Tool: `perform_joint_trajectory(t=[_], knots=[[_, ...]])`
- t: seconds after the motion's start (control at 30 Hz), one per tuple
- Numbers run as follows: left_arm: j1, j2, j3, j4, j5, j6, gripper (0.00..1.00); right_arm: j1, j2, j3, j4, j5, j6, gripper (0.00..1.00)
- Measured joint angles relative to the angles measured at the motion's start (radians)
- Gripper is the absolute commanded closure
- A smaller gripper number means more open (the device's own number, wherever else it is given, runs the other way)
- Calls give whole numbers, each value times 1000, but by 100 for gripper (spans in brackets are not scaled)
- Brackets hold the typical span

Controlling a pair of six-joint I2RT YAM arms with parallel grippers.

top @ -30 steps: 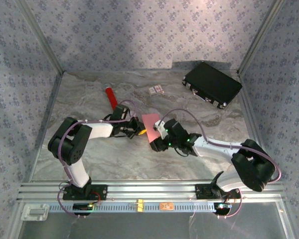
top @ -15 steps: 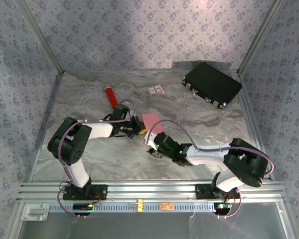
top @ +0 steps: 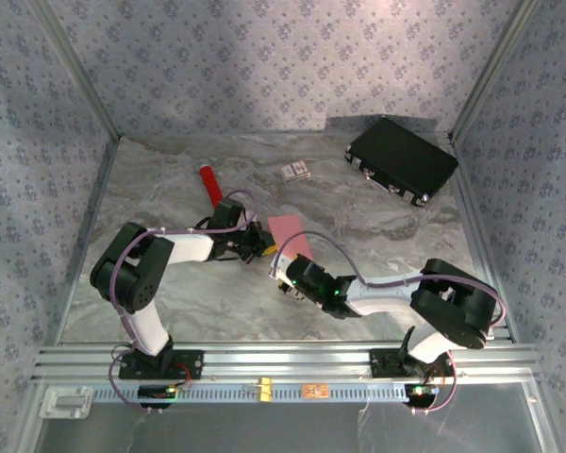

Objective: Fold a paper plane with a square sheet of paper (pick it up from the middle)
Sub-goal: Third fold the triangle at the center of the table.

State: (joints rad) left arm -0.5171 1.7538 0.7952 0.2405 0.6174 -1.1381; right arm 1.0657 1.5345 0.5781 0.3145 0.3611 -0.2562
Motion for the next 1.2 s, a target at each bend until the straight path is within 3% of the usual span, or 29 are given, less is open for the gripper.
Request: perform_joint_trajectory(t=[0.13, 0.33, 0.5, 0.8, 0.97, 1.07, 1.2], knots=[[0, 0, 0, 0, 0, 0, 100, 0, 7, -11, 7, -8, -7, 48], [0, 0, 0, 0, 3, 0, 100, 0, 21, -11, 27, 3, -21, 66], [0, 0, 0, 0, 3, 0, 100, 0, 20, -11, 35, 17, -26, 71], [0, 0, 0, 0, 3, 0, 100, 0, 6, -26, 42, 21, -21, 91], [0, 0, 0, 0, 3, 0, 100, 0, -10, -26, 41, 21, -21, 96], [0, 0, 0, -1, 3, 2, 89, 0, -14, -26, 36, 20, -17, 97], [0, -12, 0, -14, -6, 11, 67, -17, -30, -24, -8, -15, 17, 97]])
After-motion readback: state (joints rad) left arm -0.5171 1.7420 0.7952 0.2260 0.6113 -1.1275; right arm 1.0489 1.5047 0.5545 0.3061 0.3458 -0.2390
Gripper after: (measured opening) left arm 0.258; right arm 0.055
